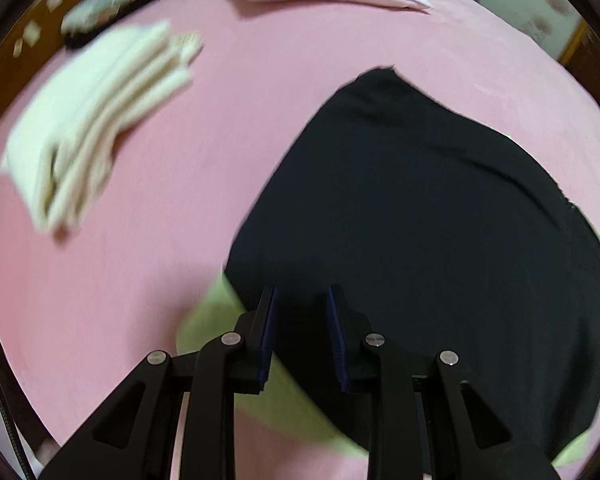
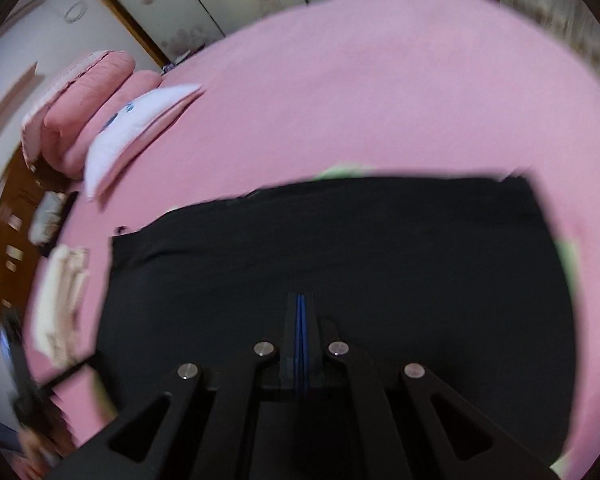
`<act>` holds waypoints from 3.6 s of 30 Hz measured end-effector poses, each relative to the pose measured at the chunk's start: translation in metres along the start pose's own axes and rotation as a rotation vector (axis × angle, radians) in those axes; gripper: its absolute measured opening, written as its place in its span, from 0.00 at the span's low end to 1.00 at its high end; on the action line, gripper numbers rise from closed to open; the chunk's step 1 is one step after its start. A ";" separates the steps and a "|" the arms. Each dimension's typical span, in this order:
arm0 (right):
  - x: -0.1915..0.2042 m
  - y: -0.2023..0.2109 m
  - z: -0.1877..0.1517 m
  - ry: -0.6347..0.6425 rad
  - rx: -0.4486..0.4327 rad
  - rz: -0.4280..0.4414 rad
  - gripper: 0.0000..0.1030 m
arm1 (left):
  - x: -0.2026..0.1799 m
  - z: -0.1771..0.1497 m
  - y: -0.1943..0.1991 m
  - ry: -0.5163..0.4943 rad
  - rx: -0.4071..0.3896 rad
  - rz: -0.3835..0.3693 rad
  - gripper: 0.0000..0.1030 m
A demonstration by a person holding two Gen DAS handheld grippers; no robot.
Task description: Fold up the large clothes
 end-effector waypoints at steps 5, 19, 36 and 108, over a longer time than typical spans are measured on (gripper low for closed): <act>0.046 -0.043 -0.021 -0.079 0.127 0.077 0.00 | 0.032 -0.026 -0.014 0.123 0.103 -0.067 0.27; 0.040 -0.105 -0.065 -0.233 0.270 -0.066 0.00 | 0.086 -0.057 -0.056 0.255 0.267 -0.252 0.51; 0.084 -0.125 -0.076 0.009 0.288 -0.344 0.00 | 0.069 -0.022 -0.091 0.338 0.261 -0.501 0.63; -0.125 0.037 0.027 0.120 0.141 -0.142 0.00 | -0.212 -0.080 0.194 -0.302 -0.223 -0.959 0.15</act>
Point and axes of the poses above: each gripper's, at about its wrist camera, not at the fingertips, and y roughly against the way its jaws point, x to its left, z to its top, the point moved 6 cm from there along -y, roughly the way its jaws point, and after that the axes turned 10 degrees about z, right-handed, at the moved point
